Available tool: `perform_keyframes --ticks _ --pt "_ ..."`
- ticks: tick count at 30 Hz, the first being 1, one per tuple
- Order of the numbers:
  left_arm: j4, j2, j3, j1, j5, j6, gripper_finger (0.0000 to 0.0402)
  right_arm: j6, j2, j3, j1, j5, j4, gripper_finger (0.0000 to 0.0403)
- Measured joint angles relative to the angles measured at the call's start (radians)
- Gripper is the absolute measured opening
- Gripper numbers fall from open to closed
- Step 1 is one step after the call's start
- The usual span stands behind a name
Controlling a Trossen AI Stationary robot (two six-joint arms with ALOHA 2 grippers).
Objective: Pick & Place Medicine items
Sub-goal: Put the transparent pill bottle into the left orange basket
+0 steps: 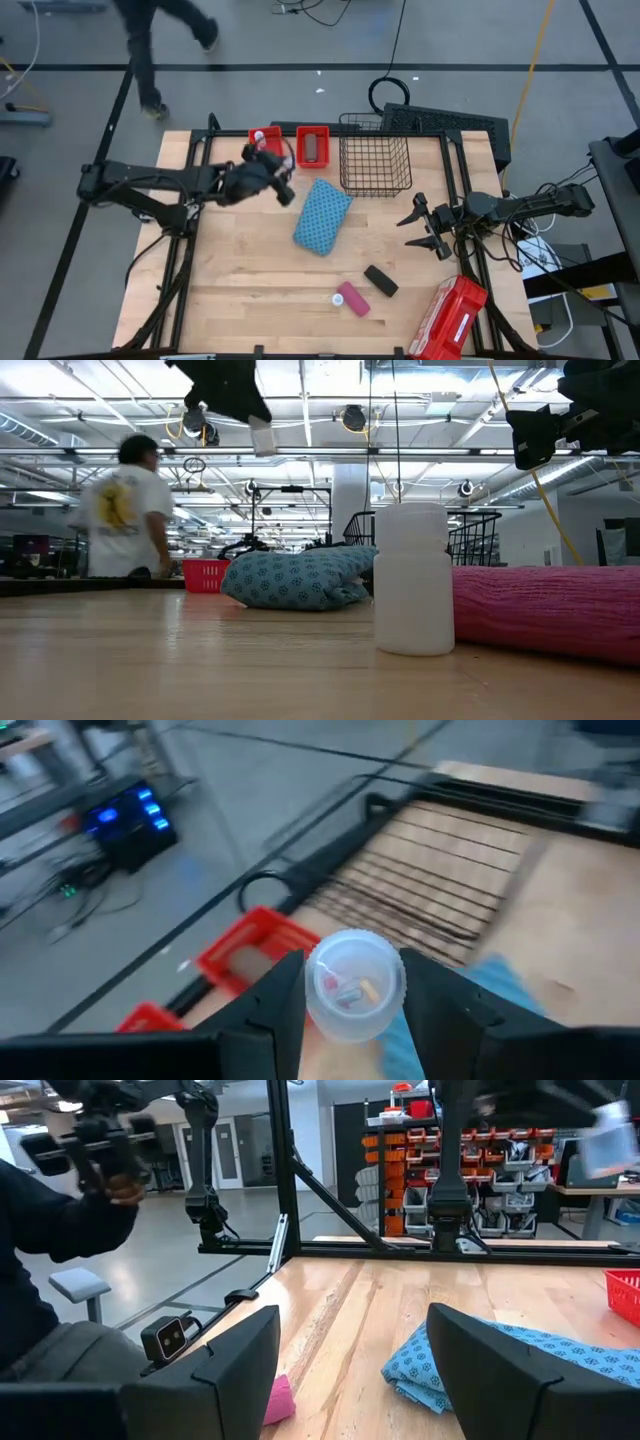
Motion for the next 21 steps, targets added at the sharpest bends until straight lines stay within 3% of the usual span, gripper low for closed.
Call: perform_keyframes --ticks 13,21 --pt "-0.006 0.023 0.0 0.413 0.128 -0.053 0.0145 0.0 0.0 0.0 0.0 0.0 0.0 0.0242" --pt "0.001 0.153 0.0 0.578 0.213 -0.099 0.0145 0.0 0.0 0.0 0.0 0.0 0.0 0.0242"
